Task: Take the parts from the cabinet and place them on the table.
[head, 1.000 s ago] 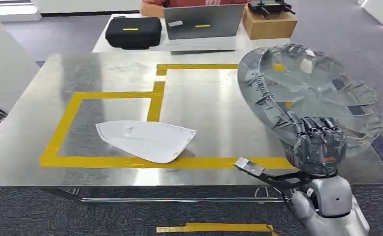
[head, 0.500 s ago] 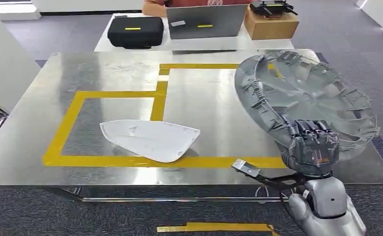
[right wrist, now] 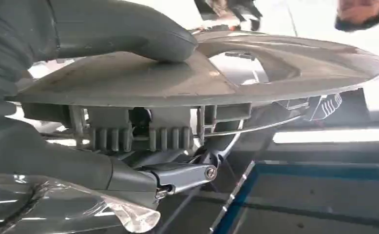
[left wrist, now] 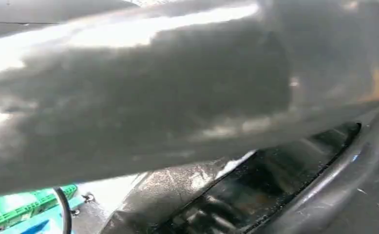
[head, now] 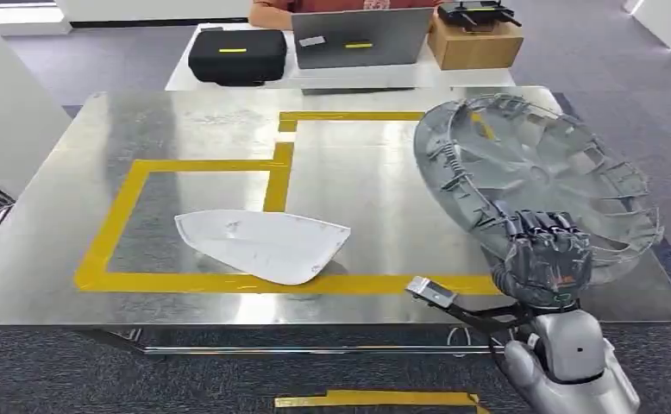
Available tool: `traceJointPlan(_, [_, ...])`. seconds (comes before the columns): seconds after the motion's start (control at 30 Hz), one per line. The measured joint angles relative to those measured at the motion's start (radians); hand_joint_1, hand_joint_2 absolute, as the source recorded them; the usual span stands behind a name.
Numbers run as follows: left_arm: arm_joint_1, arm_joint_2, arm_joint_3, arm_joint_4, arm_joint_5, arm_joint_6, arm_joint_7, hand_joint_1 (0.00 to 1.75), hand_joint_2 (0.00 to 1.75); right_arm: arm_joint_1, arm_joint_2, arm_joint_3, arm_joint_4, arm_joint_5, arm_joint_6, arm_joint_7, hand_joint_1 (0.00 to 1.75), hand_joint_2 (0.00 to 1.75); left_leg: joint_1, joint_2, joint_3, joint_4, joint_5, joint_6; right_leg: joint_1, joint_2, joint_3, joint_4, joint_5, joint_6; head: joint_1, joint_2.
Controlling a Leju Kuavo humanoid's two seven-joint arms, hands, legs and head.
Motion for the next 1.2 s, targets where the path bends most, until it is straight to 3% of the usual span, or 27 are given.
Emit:
traceJointPlan(0.1, [0.0, 0.002, -0.008, 0.0, 0.012, 0.009, 0.005, 0.0, 0.0, -0.013, -0.053, 0.061, 0.014, -0.021, 0.104, 0.118, 1.75, 1.75, 0.0, 0.0, 0.0, 0.0, 0.0, 0.0, 0.0, 0.0, 0.0, 0.0, 0.0, 0.0, 0.0, 0.0])
traceJointPlan(0.17, [0.0, 0.003, -0.016, 0.0, 0.019, 0.013, 0.011, 0.0, 0.0, -0.018, -0.091, 0.1, 0.033, -0.05, 0.163, 0.163, 1.75, 1.75, 0.0, 0.0, 0.0, 0.0, 0.0, 0.0, 0.0, 0.0, 0.0, 0.0, 0.0, 0.0, 0.0, 0.0])
traceJointPlan(0.43, [-0.003, 0.008, -0.044, 0.0, 0.027, 0.015, 0.042, 0.0, 0.0, -0.044, -0.199, 0.269, 0.084, -0.053, 0.25, 0.162, 1.75, 1.75, -0.001, 0.0, -0.002, 0.001, 0.0, 0.0, 0.0, 0.0, -0.002, 0.0, 0.001, 0.001, 0.0, 0.0])
traceJointPlan(0.73, [-0.003, 0.013, -0.068, 0.0, 0.039, 0.015, 0.051, 0.0, 0.0, -0.057, -0.265, 0.352, 0.105, -0.051, 0.27, 0.184, 1.75, 1.75, -0.001, 0.0, -0.002, 0.001, 0.0, 0.0, 0.0, -0.001, -0.002, 0.0, 0.001, 0.001, 0.0, 0.0])
traceJointPlan(0.83, [-0.004, 0.014, -0.071, 0.0, 0.04, 0.015, 0.051, 0.0, 0.0, -0.063, -0.279, 0.368, 0.108, -0.016, 0.229, 0.191, 1.75, 1.75, -0.001, 0.0, -0.003, 0.002, 0.0, 0.0, 0.0, -0.001, -0.002, 0.0, 0.001, 0.001, 0.0, 0.0])
traceJointPlan(0.93, [-0.005, 0.016, -0.077, 0.0, 0.04, 0.015, 0.051, 0.0, 0.0, -0.088, -0.319, 0.41, 0.111, -0.008, 0.173, 0.242, 1.75, 1.75, -0.001, 0.0, -0.003, 0.002, 0.0, 0.0, 0.0, 0.0, -0.002, 0.0, 0.001, 0.002, 0.0, 0.0])
traceJointPlan(1.2, [-0.009, 0.018, -0.094, 0.0, 0.043, 0.015, 0.053, 0.0, 0.0, -0.153, -0.407, 0.507, 0.122, -0.003, 0.146, 0.312, 1.75, 1.75, -0.001, 0.0, -0.004, 0.004, 0.0, 0.0, 0.0, -0.001, -0.002, 0.0, 0.002, 0.002, 0.0, 0.0])
